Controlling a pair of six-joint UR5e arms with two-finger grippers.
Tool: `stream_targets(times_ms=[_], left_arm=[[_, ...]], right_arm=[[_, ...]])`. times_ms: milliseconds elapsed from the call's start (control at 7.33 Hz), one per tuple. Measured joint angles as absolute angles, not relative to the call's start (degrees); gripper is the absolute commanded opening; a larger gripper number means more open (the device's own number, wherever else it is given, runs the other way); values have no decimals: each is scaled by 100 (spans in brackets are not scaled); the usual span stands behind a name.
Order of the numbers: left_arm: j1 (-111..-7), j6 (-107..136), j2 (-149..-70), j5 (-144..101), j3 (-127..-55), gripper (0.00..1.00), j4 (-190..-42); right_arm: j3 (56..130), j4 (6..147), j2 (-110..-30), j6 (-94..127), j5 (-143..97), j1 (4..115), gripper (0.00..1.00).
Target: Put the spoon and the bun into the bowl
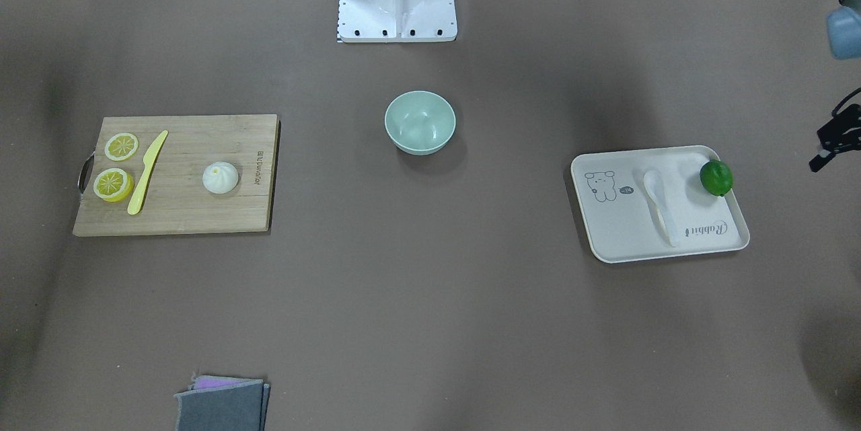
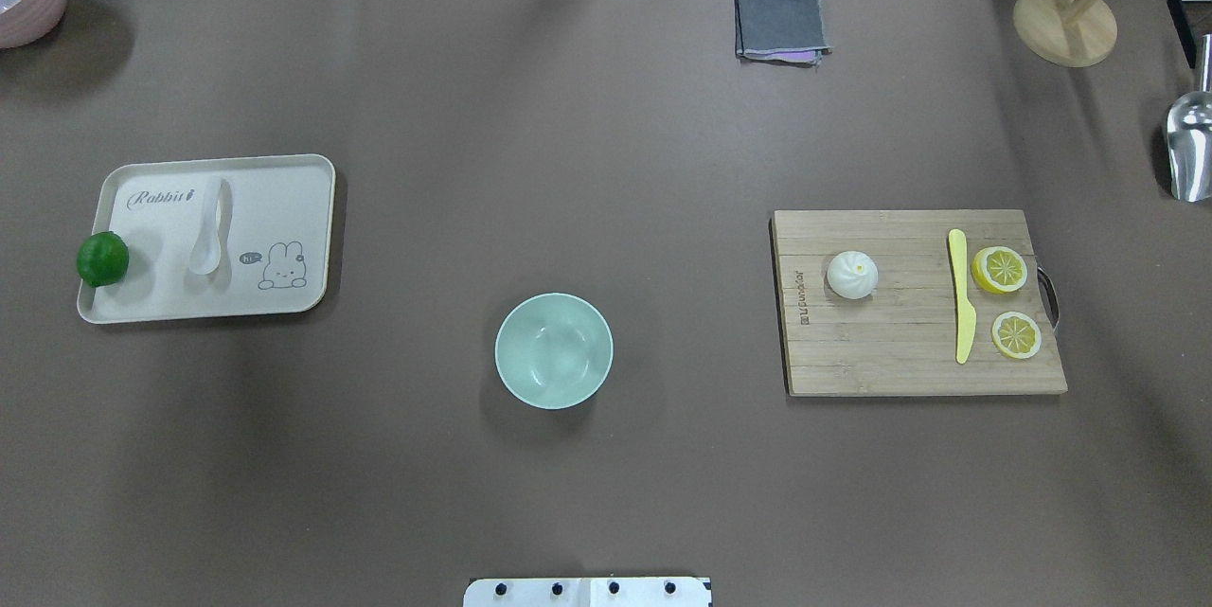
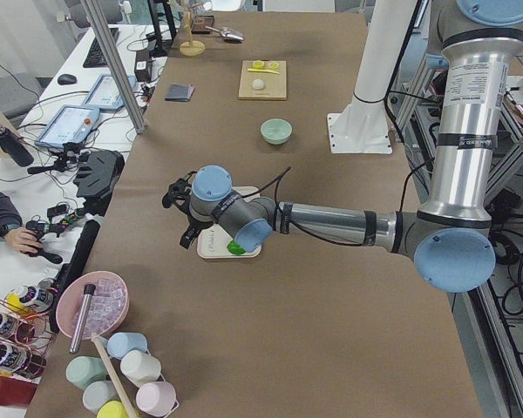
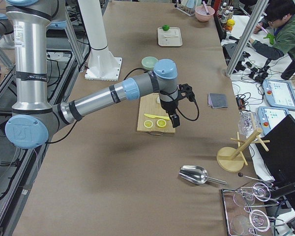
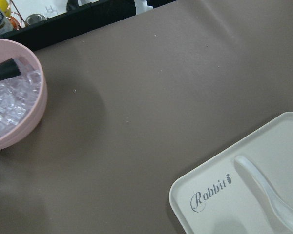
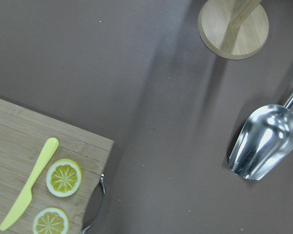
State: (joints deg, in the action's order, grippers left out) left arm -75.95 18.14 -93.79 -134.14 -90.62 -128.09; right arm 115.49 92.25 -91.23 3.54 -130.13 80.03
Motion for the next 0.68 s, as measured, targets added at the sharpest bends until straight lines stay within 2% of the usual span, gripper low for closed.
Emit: stream_targets(times_ms=[545,682], left_arm=[[-6144,4648,-9802,-12286,-9052,97,-13123],[-5801,4944,-9885,-11947,-9000,91,-13158]], right_arm=[[11659,9215,-8675,2510,-12396,6868,98],[11675,9159,-8624,2977,-12164,6635,98]])
